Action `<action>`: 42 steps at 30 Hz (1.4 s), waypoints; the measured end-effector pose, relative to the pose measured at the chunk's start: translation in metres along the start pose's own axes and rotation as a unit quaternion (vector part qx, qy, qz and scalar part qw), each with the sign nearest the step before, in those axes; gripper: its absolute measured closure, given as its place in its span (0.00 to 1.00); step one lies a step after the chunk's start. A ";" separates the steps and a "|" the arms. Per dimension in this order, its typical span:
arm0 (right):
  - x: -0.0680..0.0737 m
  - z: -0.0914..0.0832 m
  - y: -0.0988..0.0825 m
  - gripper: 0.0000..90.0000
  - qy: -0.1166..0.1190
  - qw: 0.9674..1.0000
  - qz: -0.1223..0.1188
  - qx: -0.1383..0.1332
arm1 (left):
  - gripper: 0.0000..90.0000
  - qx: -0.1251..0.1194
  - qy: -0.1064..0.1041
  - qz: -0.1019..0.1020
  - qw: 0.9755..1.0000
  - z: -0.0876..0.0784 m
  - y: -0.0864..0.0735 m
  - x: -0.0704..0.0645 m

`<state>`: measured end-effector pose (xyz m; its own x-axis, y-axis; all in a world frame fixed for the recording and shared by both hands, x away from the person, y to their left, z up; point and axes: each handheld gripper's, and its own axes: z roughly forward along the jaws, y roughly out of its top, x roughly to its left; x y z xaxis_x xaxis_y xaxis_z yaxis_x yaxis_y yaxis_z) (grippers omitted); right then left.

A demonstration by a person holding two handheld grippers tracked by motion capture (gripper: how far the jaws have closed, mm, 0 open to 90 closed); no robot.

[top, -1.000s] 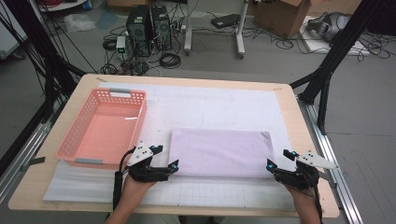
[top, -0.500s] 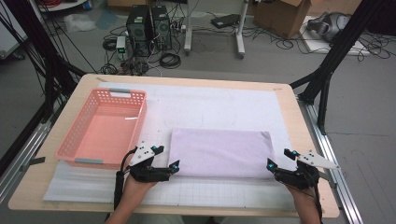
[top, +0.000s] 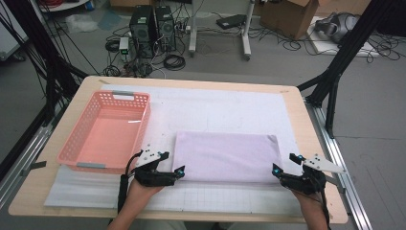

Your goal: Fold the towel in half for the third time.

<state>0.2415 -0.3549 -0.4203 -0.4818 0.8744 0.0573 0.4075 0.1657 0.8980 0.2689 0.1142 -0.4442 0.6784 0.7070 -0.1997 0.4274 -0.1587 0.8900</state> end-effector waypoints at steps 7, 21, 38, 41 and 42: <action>0.002 0.003 0.000 0.21 0.014 1.000 -0.009 0.009 | 0.19 0.022 0.016 -0.011 1.000 0.001 -0.002 0.000; 0.018 0.018 0.003 0.21 0.055 0.998 -0.034 0.023 | 0.31 0.076 0.020 -0.037 0.996 0.003 -0.004 0.005; 0.036 0.036 0.018 0.21 0.080 0.995 -0.047 0.025 | 0.51 0.093 0.003 -0.029 0.995 0.008 -0.005 0.001; 0.039 0.047 0.025 0.21 0.091 0.994 -0.046 0.028 | 0.59 0.095 0.004 -0.026 0.995 0.008 -0.005 0.001; 0.040 0.051 0.027 0.21 0.095 0.994 -0.048 0.030 | 0.61 0.096 0.005 -0.027 0.995 0.008 -0.005 0.001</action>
<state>0.2732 -0.2921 -0.4158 -0.6559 0.7525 0.0594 0.3960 0.2760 0.8758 0.2720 0.1106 -0.4523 0.6466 0.7242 -0.2397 0.5697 -0.2494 0.7831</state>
